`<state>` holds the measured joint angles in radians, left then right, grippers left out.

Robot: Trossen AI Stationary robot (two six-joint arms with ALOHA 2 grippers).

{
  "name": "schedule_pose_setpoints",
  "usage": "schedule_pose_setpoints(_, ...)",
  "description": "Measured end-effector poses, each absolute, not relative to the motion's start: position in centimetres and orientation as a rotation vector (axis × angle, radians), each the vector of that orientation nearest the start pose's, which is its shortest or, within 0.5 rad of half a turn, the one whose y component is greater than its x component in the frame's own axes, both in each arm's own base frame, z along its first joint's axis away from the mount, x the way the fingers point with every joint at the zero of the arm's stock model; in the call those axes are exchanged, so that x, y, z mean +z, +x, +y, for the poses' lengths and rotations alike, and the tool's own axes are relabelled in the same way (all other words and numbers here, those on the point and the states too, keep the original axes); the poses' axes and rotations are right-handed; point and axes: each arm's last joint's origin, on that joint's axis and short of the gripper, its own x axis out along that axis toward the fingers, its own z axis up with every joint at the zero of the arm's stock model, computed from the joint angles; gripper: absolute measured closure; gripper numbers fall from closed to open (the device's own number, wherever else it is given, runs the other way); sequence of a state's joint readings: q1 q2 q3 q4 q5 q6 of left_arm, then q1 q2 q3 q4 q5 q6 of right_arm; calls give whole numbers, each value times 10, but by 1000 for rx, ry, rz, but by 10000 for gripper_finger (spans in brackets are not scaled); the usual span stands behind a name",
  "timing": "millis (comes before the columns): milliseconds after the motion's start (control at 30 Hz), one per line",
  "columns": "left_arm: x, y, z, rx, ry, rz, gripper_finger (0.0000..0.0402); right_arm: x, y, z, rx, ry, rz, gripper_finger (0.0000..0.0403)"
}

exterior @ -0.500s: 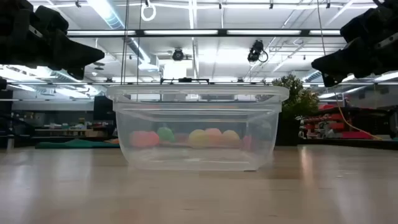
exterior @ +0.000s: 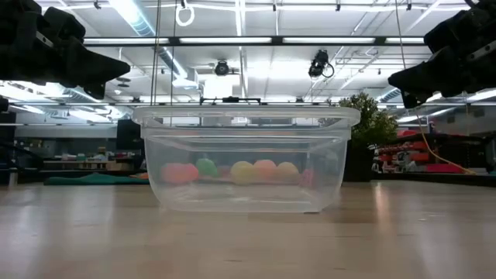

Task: Pick and placing Produce into tupperware

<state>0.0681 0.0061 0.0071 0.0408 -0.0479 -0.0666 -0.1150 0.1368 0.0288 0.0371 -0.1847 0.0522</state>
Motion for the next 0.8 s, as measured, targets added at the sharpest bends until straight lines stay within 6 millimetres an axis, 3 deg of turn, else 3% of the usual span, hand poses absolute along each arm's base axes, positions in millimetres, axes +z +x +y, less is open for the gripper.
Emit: schedule_pose_setpoints(800, 170, 97, 8, 115, -66, -46, 364, 166, 104, -7, 68, 63, 72, 403)
